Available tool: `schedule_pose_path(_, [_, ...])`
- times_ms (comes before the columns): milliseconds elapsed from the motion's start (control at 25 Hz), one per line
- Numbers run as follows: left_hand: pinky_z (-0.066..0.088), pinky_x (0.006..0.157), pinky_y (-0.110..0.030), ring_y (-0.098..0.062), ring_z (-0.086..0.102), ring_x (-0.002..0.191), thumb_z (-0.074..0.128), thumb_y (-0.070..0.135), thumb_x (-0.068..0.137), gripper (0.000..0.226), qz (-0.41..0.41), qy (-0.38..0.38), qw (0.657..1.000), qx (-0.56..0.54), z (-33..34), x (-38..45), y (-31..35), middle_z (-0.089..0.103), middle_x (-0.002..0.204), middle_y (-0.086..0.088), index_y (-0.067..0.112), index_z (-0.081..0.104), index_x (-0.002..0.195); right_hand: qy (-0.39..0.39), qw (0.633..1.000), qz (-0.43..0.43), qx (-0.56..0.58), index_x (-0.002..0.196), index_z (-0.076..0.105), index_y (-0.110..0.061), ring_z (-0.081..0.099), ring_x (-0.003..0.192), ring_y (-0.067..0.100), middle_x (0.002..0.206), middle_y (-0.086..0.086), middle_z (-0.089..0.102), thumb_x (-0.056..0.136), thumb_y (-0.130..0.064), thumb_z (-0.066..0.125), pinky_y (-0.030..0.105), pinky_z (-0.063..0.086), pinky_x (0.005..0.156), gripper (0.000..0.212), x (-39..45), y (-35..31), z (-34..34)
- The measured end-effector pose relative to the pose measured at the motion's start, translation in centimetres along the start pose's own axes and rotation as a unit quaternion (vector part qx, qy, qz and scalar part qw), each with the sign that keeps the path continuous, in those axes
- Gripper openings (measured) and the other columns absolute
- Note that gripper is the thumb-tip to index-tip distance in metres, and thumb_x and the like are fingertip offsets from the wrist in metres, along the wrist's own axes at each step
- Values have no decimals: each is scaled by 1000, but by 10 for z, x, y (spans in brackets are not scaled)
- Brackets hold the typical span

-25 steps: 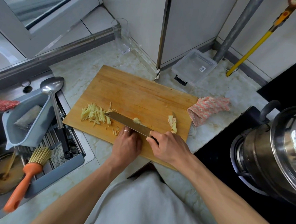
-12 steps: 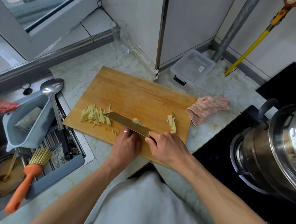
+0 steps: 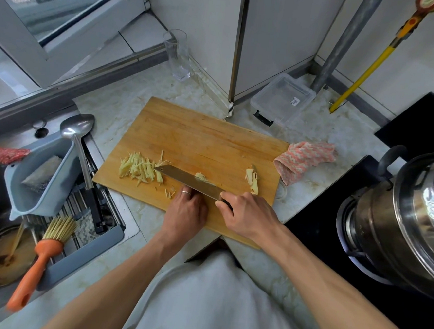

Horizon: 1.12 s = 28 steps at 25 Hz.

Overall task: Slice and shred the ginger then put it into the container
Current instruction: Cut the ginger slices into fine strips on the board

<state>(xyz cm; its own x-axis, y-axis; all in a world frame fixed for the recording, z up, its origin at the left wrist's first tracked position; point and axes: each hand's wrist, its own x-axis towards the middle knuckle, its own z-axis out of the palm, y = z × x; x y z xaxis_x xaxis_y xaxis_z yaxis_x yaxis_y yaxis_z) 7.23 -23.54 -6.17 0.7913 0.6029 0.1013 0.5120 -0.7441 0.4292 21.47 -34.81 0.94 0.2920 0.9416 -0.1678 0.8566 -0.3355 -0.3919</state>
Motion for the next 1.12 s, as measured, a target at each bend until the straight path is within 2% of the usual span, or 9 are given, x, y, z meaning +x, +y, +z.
schedule_pose_path(320, [56,77,-41,-38,61,91,40,17,86,38,2,5,1000,-12,-2,-1,-1,62,105,-21,-1,69,102,-2,1000,-7,6,107,64,-16,65,76,39,79,13,69,104,-44,40,38,47,60,37,-1,-2,-3])
schedule_pose_path(520, [56,76,-39,-37,62,91,40,19,85,36,4,7,1000,-7,-3,-1,0,64,99,-19,0,71,91,-2,1000,-8,3,105,62,-16,65,73,38,76,12,67,104,-44,39,35,41,57,36,-2,0,0])
schedule_pose_path(600, [55,77,-38,-37,62,91,40,18,85,35,7,11,1000,-6,-4,-1,0,64,99,-18,1,70,87,0,1000,-7,10,105,62,-16,65,74,38,77,11,68,104,-44,40,36,43,58,36,-1,-2,-1])
schedule_pose_path(840, [55,78,-40,-36,60,93,40,16,86,35,16,14,1000,-8,-1,-1,-2,64,101,-19,-1,69,93,-1,1000,-6,7,108,62,-15,66,75,37,80,12,69,105,-44,39,37,46,59,37,-1,-3,-1])
schedule_pose_path(1040, [55,76,-40,-36,59,92,41,15,86,34,20,19,1000,-11,1,-2,-4,64,99,-19,-1,70,93,0,1000,-7,8,104,60,-16,65,77,39,80,13,69,104,-43,40,36,42,58,34,-2,-6,0])
schedule_pose_path(1120, [54,79,-40,-36,59,94,41,15,87,34,17,14,1000,-17,2,-1,-5,62,104,-20,-2,68,98,0,1000,-4,10,104,61,-16,66,76,38,80,12,69,104,-43,40,35,41,58,34,-2,-6,0])
